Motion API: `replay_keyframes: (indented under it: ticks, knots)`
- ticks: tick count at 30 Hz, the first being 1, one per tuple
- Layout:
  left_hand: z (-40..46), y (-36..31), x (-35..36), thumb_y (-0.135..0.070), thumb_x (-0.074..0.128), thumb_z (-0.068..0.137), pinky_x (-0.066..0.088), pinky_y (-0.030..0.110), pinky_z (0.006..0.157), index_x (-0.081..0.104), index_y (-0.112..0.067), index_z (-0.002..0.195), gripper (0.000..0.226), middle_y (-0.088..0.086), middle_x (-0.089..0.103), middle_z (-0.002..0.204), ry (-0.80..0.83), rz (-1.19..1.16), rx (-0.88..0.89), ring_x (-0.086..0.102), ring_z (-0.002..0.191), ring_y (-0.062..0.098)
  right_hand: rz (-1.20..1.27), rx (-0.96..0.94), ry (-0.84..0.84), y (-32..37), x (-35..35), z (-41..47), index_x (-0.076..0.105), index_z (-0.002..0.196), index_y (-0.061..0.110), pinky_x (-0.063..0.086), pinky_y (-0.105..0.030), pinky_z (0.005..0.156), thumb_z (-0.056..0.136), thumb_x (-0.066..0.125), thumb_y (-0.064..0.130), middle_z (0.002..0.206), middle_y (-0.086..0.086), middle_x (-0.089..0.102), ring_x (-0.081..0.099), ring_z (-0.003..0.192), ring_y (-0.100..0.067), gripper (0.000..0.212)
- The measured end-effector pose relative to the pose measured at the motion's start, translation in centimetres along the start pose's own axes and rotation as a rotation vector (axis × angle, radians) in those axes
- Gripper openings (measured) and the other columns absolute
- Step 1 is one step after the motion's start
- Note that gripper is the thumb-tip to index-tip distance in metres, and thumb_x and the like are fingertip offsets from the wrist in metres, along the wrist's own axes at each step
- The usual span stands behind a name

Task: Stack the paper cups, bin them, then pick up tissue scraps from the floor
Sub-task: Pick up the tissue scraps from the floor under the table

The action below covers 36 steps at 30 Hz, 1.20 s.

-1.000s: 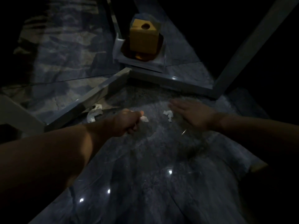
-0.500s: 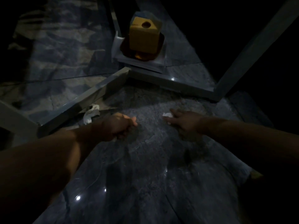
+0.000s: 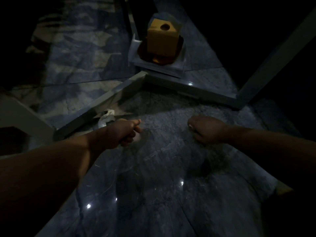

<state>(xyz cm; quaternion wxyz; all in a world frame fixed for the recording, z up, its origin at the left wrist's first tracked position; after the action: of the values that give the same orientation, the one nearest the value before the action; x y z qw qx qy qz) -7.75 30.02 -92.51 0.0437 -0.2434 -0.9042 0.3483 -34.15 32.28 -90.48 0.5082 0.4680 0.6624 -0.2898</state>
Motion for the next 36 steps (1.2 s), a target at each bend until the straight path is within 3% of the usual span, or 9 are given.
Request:
replay_keyframes:
  ticks: [5, 10, 13, 17, 21, 24, 26, 32, 36]
  knots:
    - [-1.0, 0.9, -2.0, -0.04, 0.044, 0.102, 0.022, 0.014, 0.03, 0.057, -0.007, 0.084, 0.039, -0.006, 0.034, 0.037, -0.057, -0.006, -0.026, 0.029, 0.027, 0.007, -0.108, -0.022, -0.101, 0.4, -1.7, 0.0, 0.063, 0.085, 0.02, 0.036, -0.026, 0.066, 0.094, 0.042, 0.046, 0.089, -0.006, 0.068, 0.062, 0.077, -0.022, 0.035]
    - [-2.6, 1.8, -5.7, -0.032, 0.053, 0.1, 0.023, 0.016, 0.032, 0.055, -0.009, 0.072, 0.035, 0.002, 0.038, 0.05, -0.184, 0.145, 0.005, 0.033, 0.033, 0.011, -0.074, -0.045, -0.056, 2.0, -2.3, 0.7, 0.055, 0.074, 0.026, 0.042, -0.029, 0.068, 0.098, 0.025, 0.051, 0.081, -0.005, 0.068, 0.044, 0.06, -0.012, 0.045]
    - [-3.4, 2.8, -7.8, -0.03, 0.057, 0.097, 0.025, 0.014, 0.032, 0.056, -0.009, 0.067, 0.037, 0.003, 0.042, 0.05, -0.285, 0.251, -0.022, 0.035, 0.031, 0.011, -0.122, -0.009, 0.021, 2.5, -2.0, 1.5, 0.054, 0.09, 0.021, 0.038, -0.031, 0.066, 0.099, 0.027, 0.05, 0.089, -0.012, 0.067, 0.047, 0.065, -0.019, 0.04]
    - [-4.4, 4.5, -9.8, -0.031, 0.059, 0.097, 0.025, 0.014, 0.032, 0.057, -0.008, 0.066, 0.039, 0.003, 0.042, 0.048, -0.325, 0.289, -0.05, 0.034, 0.028, 0.01, -0.105, 0.002, 0.071, 3.5, -2.1, 2.7, 0.049, 0.105, 0.024, 0.049, -0.036, 0.072, 0.096, 0.038, 0.031, 0.106, -0.011, 0.064, 0.061, 0.088, -0.027, 0.016]
    - [-6.0, 5.4, -12.4, -0.029, 0.065, 0.093, 0.034, 0.016, 0.036, 0.064, -0.01, 0.065, 0.034, 0.007, 0.053, 0.055, -0.416, 0.503, -0.041, 0.045, 0.039, 0.019, -0.056, 0.001, 0.059, 4.4, -2.2, 3.8, 0.056, 0.109, 0.027, 0.038, -0.029, 0.071, 0.095, 0.032, 0.043, 0.109, -0.009, 0.062, 0.05, 0.081, -0.02, 0.033]
    - [-6.8, 5.0, -13.3, -0.026, 0.07, 0.089, 0.046, 0.025, 0.061, 0.076, -0.007, 0.086, 0.021, 0.013, 0.07, 0.079, -0.464, 0.723, 0.013, 0.065, 0.071, 0.023, -0.219, -0.113, -0.047, 6.4, -2.9, 4.2, 0.054, 0.1, 0.028, 0.037, -0.027, 0.062, 0.098, 0.029, 0.047, 0.095, -0.006, 0.067, 0.053, 0.068, -0.019, 0.032]
    - [-7.1, 4.8, -13.4, -0.026, 0.071, 0.087, 0.051, 0.028, 0.074, 0.076, -0.009, 0.095, 0.019, 0.013, 0.076, 0.098, -0.476, 0.845, 0.057, 0.07, 0.092, 0.026, -0.258, -0.158, -0.119, 7.6, -3.4, 4.4, 0.054, 0.1, 0.025, 0.038, -0.028, 0.059, 0.098, 0.026, 0.049, 0.092, -0.006, 0.07, 0.065, 0.074, -0.024, 0.037]
    - [-6.5, 3.5, -10.7, -0.027, 0.062, 0.09, 0.045, 0.036, 0.104, 0.059, -0.026, 0.132, 0.042, 0.006, 0.06, 0.134, -0.338, 1.031, 0.287, 0.057, 0.123, 0.024, -0.165, -0.182, -0.074, 10.2, -3.2, 5.2, 0.053, 0.106, 0.028, 0.043, -0.029, 0.068, 0.098, 0.037, 0.037, 0.107, -0.001, 0.067, 0.066, 0.09, -0.023, 0.02]
    - [-5.3, 2.4, -8.9, -0.036, 0.063, 0.092, 0.041, 0.034, 0.109, 0.037, -0.034, 0.15, 0.064, 0.009, 0.051, 0.141, -0.222, 1.043, 0.309, 0.054, 0.126, 0.027, -0.108, -0.18, -0.061, 10.6, -3.2, 4.7, 0.053, 0.104, 0.029, 0.04, -0.028, 0.069, 0.096, 0.038, 0.037, 0.109, 0.0, 0.066, 0.065, 0.092, -0.022, 0.019]
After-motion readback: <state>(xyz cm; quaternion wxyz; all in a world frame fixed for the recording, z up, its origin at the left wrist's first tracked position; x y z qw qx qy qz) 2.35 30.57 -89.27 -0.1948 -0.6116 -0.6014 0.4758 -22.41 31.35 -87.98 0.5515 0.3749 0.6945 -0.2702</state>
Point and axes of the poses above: each hand's wrist, its own z-axis towards the middle knuckle, its own x-axis out of the palm, y = z × x, the point moved 8 cm from there along z, towards the middle knuckle
